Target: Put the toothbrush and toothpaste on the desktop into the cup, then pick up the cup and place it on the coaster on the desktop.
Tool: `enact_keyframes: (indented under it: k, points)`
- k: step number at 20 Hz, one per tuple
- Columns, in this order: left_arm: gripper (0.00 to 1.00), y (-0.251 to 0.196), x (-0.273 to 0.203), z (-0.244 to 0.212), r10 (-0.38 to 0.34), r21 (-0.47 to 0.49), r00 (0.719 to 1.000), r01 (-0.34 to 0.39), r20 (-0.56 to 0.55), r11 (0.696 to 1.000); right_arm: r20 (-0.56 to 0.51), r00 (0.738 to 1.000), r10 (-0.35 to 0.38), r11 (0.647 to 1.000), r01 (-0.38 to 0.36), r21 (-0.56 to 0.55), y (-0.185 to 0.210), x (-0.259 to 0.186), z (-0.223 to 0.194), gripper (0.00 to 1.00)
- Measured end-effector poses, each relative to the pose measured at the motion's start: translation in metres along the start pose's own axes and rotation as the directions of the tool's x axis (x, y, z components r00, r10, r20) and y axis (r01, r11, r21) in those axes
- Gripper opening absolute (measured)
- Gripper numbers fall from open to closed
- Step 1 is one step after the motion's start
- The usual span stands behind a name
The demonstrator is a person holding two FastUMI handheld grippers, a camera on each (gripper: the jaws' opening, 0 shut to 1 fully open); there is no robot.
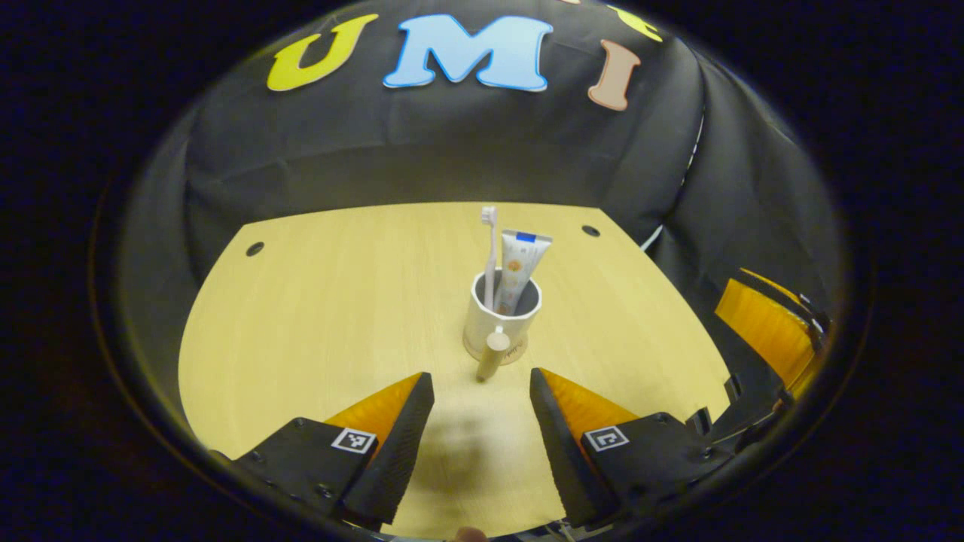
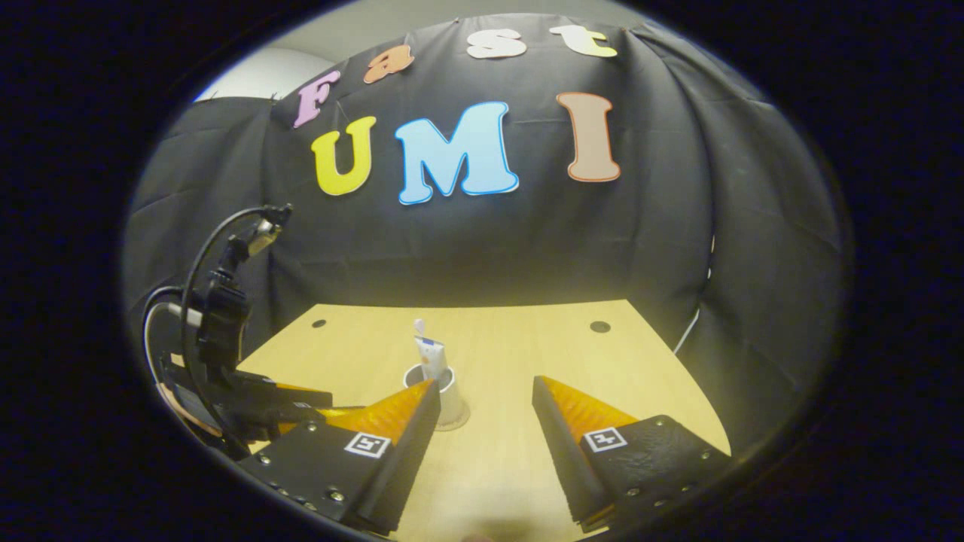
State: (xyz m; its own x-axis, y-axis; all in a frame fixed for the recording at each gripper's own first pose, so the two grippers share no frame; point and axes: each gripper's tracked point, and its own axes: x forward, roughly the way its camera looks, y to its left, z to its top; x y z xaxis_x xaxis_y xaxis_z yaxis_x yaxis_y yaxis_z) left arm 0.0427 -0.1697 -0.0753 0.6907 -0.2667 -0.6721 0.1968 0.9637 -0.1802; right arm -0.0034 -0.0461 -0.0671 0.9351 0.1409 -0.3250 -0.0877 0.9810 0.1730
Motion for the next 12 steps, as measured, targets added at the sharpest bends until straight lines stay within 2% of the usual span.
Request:
enact_keyframes:
  k: [3, 4, 5, 9, 11, 12]
  points:
    - [0.85, 0.009, -0.023, 0.017, 0.043, -0.026, 0.988, -0.039, 0.148, 0.999, 0.026, 1.000, 0.004, 1.000, -0.004, -0.008, 0.006, -0.005, 0.008, 0.78]
    - [0.85, 0.011, -0.031, 0.024, 0.051, -0.029, 0.979, -0.046, 0.197, 0.999, 0.037, 0.999, 0.004, 1.000, -0.004, -0.007, 0.008, -0.006, 0.010, 0.75]
    - [0.84, 0.014, -0.040, 0.030, 0.057, -0.034, 0.968, -0.050, 0.242, 0.998, 0.044, 0.999, 0.000, 1.000, 0.000, -0.009, 0.009, -0.006, 0.013, 0.78]
    - [0.83, 0.023, -0.060, 0.052, 0.077, -0.044, 0.917, -0.065, 0.392, 0.997, 0.063, 0.998, -0.029, 0.999, 0.030, -0.018, 0.014, -0.011, 0.021, 0.78]
    - [0.83, 0.026, -0.066, 0.063, 0.082, -0.024, 0.893, -0.079, 0.443, 0.997, 0.073, 0.996, -0.058, 0.998, 0.061, -0.030, 0.014, -0.015, 0.025, 0.88]
    - [0.84, 0.027, -0.069, 0.065, 0.079, -0.013, 0.889, -0.082, 0.452, 0.997, 0.085, 0.994, -0.074, 0.996, 0.077, -0.035, 0.015, -0.017, 0.028, 0.88]
